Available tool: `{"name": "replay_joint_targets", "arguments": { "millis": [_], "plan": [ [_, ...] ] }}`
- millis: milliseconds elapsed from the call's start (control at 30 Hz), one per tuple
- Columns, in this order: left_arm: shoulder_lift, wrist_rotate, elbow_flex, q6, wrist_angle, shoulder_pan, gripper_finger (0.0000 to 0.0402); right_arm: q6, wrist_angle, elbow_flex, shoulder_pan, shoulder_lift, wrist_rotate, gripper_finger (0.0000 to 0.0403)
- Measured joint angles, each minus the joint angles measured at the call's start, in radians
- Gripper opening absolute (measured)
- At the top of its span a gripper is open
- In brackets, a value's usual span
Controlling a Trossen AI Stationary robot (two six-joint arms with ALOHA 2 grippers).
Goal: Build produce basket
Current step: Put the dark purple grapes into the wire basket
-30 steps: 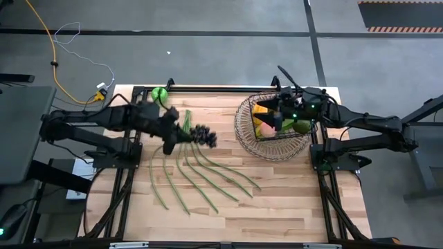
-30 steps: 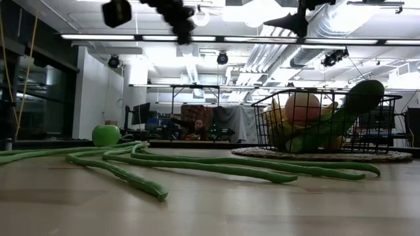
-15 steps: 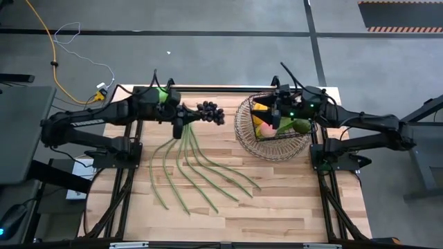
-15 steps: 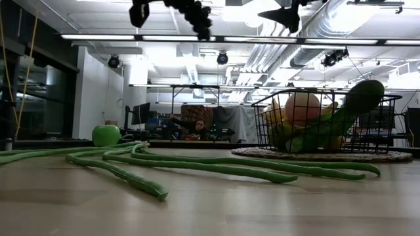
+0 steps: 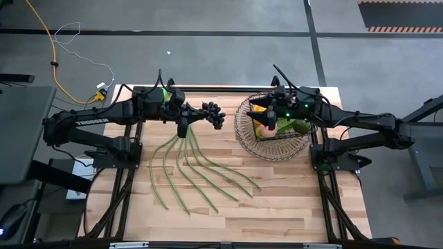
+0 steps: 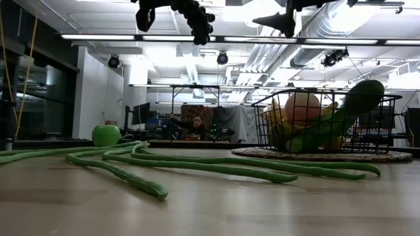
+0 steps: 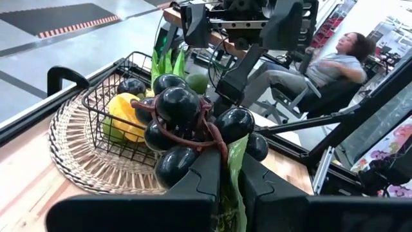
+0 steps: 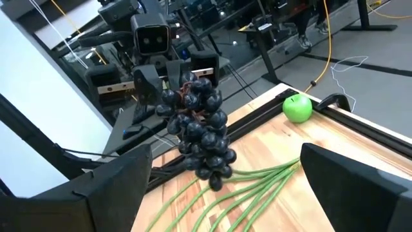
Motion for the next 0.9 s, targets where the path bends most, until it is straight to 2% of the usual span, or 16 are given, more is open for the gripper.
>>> {"name": "replay_joint_targets", "arguments": {
  "millis": [167, 333, 500, 900],
  "plan": [
    [0.000, 0.004, 0.000, -0.001, 0.003, 0.000, 0.0005, -0.030, -0.001, 0.000, 0.000, 0.000, 0.000, 0.0385],
    [0.000, 0.012, 0.000, -0.007, 0.003, 0.000, 0.0005, -0.224, -0.002, 0.000, 0.003, 0.000, -0.071, 0.0385],
    [0.000, 0.025, 0.000, -0.009, 0.009, -0.010, 0.0005, -0.358, -0.003, 0.000, 0.033, 0.003, -0.075, 0.0385],
    [0.048, -0.025, 0.000, -0.010, 0.053, -0.057, 0.0005, -0.374, -0.003, 0.000, 0.048, 0.002, -0.048, 0.0385]
  ]
}}
